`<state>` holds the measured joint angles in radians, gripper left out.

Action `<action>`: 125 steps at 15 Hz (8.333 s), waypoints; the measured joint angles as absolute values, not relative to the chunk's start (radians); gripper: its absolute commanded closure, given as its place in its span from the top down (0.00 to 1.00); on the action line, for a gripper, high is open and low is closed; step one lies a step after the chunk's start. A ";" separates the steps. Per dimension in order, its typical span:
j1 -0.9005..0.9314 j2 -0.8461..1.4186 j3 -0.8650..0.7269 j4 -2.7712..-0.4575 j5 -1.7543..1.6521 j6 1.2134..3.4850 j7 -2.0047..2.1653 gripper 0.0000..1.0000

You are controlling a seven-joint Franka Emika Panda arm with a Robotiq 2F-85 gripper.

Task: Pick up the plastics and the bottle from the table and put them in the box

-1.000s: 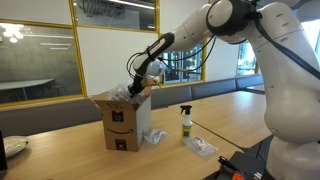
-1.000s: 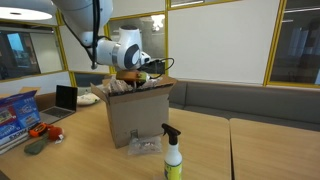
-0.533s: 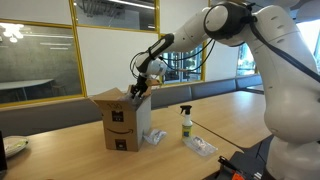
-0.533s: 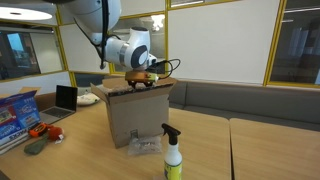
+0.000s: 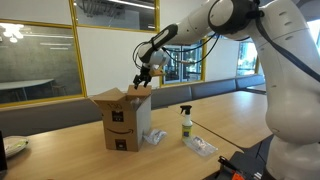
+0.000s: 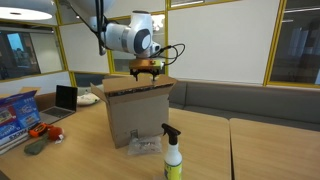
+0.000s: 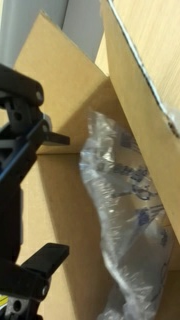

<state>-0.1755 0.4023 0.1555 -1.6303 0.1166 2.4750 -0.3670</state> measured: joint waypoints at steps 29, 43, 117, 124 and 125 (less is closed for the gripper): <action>0.004 -0.045 0.011 -2.499 0.431 2.618 -0.441 1.00; -0.025 0.399 -0.001 -2.340 0.391 2.787 -0.363 1.00; 0.078 0.208 -0.248 -1.695 -0.223 2.557 0.639 0.17; 0.078 0.198 -0.147 -1.626 -0.203 2.541 0.638 0.17; 0.077 0.203 -0.131 -1.626 -0.176 2.543 0.635 0.17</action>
